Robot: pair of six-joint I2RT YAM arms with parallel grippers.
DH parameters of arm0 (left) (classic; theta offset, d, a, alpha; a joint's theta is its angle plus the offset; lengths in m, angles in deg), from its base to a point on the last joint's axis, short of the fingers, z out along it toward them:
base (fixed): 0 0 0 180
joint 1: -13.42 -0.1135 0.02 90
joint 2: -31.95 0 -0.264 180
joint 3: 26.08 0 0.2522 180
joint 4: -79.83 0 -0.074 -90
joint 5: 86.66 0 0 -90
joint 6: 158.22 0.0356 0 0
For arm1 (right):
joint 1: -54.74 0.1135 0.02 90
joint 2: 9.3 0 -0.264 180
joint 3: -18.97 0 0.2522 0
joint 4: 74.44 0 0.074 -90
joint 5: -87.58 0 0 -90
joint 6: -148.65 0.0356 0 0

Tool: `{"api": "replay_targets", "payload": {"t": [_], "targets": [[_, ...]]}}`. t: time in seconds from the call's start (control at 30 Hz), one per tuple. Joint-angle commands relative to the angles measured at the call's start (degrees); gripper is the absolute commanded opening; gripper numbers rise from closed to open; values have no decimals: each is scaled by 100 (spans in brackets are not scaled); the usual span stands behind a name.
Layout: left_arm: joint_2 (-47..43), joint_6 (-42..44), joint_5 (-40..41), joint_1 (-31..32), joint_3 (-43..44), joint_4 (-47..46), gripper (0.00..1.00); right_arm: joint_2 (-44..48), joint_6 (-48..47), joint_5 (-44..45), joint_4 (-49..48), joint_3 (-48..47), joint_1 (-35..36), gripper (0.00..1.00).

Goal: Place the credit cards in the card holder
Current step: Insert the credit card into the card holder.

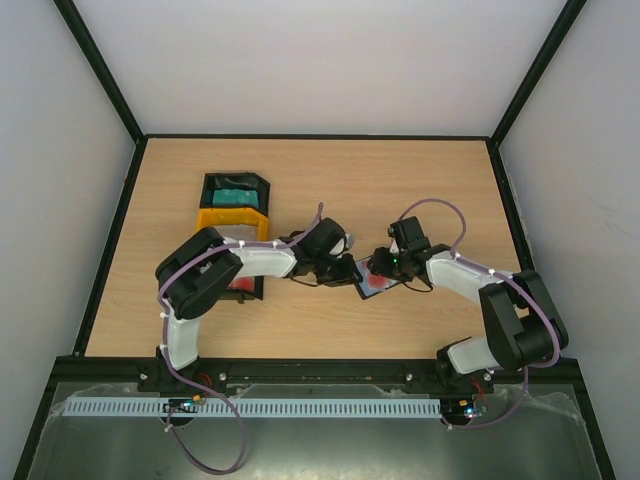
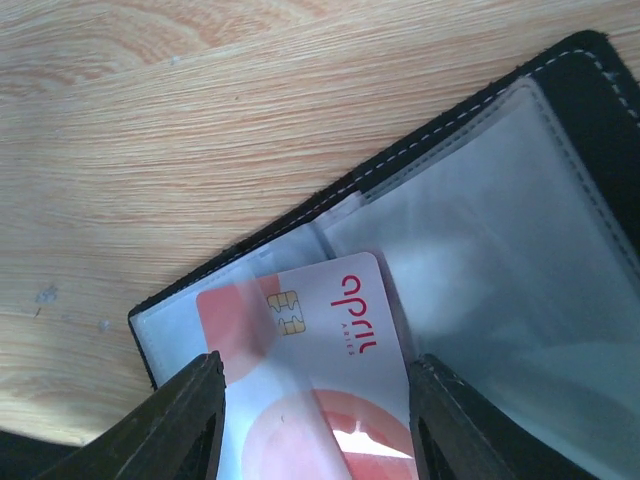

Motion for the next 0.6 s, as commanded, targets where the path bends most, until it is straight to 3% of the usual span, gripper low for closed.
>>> {"api": "replay_targets", "payload": {"t": [0.0, 0.57], "targets": [[181, 117, 242, 26, 78, 409, 22, 55, -42, -437, -146, 61, 9, 49], [204, 283, 468, 15, -43, 562, 19, -263, 60, -1111, -732, 148, 8, 49]]}}
